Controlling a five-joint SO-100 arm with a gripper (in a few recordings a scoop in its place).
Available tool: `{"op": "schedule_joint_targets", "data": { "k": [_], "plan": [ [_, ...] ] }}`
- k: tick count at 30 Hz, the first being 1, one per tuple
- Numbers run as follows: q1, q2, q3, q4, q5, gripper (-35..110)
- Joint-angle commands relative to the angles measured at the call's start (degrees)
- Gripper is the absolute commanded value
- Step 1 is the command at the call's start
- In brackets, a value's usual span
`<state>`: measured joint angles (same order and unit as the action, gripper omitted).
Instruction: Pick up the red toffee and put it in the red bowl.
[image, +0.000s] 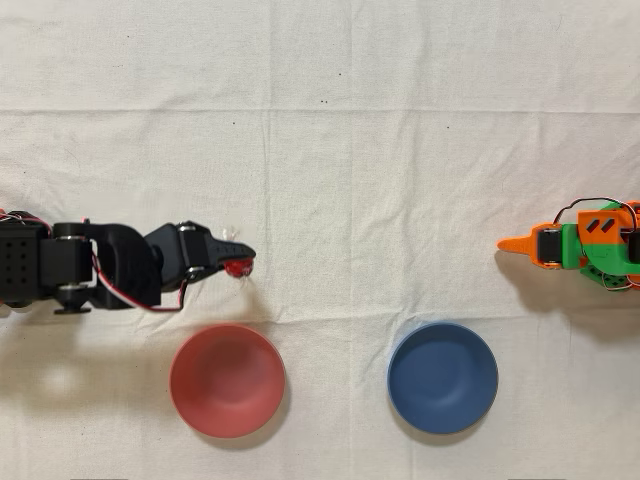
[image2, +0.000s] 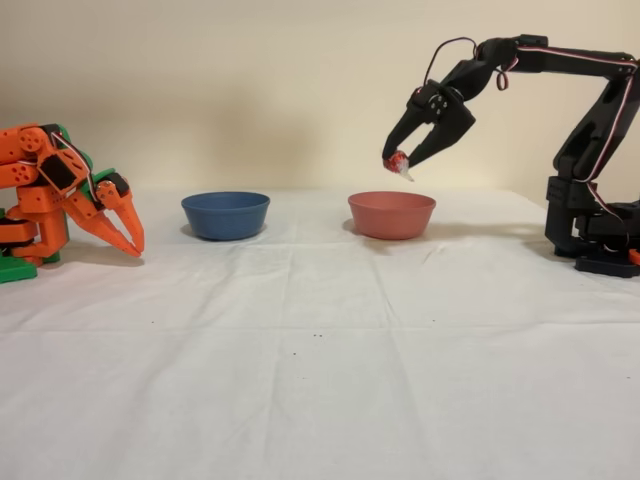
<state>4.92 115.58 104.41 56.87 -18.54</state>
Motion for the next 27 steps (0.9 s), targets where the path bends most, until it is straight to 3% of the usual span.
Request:
{"op": "schedule_joint_targets", "data": {
  "k": [1,27],
  "plan": [
    [5.2,4.6,-3.6,0.8,-2.4,9],
    [26.9,3.6,10.9,-13.8,-11.9,10]
  ]
}}
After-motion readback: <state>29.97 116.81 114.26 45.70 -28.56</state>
